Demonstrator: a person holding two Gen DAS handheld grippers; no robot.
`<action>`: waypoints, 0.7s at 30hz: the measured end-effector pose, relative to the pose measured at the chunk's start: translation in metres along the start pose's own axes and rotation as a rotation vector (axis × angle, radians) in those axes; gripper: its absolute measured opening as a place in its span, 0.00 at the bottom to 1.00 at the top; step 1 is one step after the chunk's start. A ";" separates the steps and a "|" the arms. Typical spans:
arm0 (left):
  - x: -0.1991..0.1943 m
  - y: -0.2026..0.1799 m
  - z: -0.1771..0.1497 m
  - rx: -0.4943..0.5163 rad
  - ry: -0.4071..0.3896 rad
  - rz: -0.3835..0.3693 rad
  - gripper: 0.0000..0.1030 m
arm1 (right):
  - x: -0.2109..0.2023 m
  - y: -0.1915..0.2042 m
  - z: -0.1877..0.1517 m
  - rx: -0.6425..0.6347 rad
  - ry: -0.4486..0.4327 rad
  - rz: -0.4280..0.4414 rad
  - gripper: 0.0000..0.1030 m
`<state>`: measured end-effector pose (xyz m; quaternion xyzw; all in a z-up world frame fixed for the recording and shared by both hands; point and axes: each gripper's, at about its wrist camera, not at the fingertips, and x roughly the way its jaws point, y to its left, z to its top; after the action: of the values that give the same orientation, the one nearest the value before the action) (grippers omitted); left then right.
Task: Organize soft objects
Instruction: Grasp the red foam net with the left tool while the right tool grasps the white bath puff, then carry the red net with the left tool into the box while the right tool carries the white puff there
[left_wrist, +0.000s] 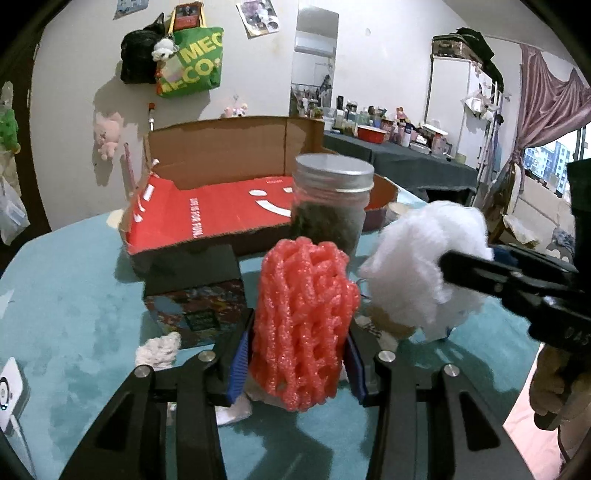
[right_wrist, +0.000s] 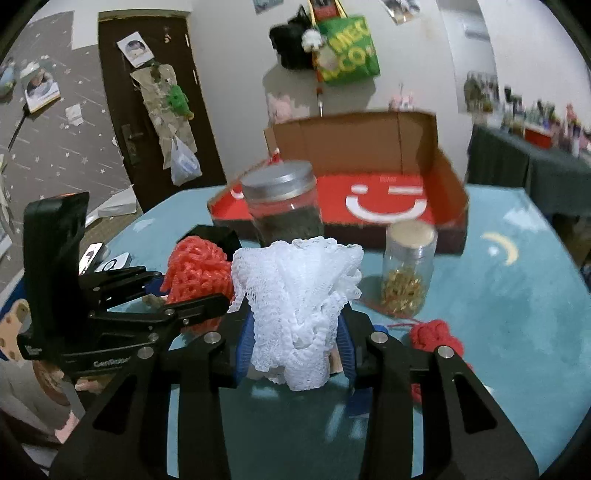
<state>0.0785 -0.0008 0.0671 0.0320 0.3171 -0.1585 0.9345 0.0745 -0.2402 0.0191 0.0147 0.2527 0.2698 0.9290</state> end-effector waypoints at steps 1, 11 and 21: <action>-0.002 0.001 0.001 0.000 -0.001 0.005 0.45 | -0.004 0.000 0.000 -0.002 -0.010 -0.010 0.35; -0.030 0.014 0.033 0.039 -0.065 0.039 0.45 | -0.035 -0.002 0.013 -0.005 -0.091 -0.062 0.35; -0.025 0.023 0.112 0.136 -0.081 0.055 0.45 | -0.040 -0.007 0.088 -0.071 -0.155 -0.052 0.35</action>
<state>0.1323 0.0102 0.1707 0.0978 0.2665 -0.1553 0.9462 0.0911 -0.2573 0.1134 -0.0042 0.1706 0.2526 0.9524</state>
